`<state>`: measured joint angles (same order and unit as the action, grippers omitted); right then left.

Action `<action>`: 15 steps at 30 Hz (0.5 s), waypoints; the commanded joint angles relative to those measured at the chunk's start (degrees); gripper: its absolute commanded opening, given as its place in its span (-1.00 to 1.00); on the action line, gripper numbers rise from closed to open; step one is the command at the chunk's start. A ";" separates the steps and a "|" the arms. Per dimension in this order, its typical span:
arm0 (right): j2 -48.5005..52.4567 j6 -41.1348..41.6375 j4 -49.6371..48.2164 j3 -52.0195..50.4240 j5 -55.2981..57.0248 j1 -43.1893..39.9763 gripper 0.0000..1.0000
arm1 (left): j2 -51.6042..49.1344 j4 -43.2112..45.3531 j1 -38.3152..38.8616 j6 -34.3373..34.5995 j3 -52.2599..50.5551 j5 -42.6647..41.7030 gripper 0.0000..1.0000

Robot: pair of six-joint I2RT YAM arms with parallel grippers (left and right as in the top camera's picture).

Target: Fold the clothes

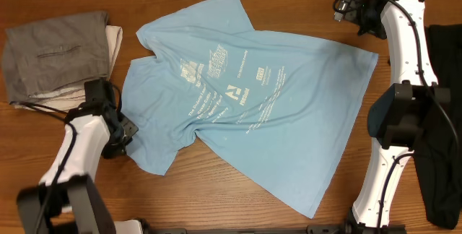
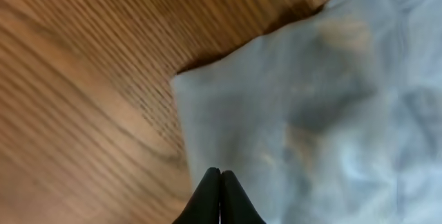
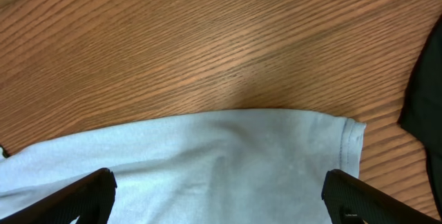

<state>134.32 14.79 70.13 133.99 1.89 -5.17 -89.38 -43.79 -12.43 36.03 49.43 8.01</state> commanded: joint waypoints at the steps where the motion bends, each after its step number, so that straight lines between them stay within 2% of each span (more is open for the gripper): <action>1: -0.70 0.24 -0.17 0.96 0.15 -0.22 1.00 | -3.48 0.31 -0.57 -1.11 0.31 2.08 -0.91; 10: -0.70 0.24 -0.17 0.96 0.13 -0.22 1.00 | -9.62 2.71 -2.73 0.17 -1.68 3.34 -0.91; 15: -0.70 0.24 -0.17 0.96 0.15 -0.22 1.00 | -10.47 -1.20 -4.17 -0.04 -1.68 3.15 -0.92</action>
<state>134.32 14.81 70.08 133.99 1.91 -5.17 -96.05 -43.38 -14.39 35.90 49.69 9.04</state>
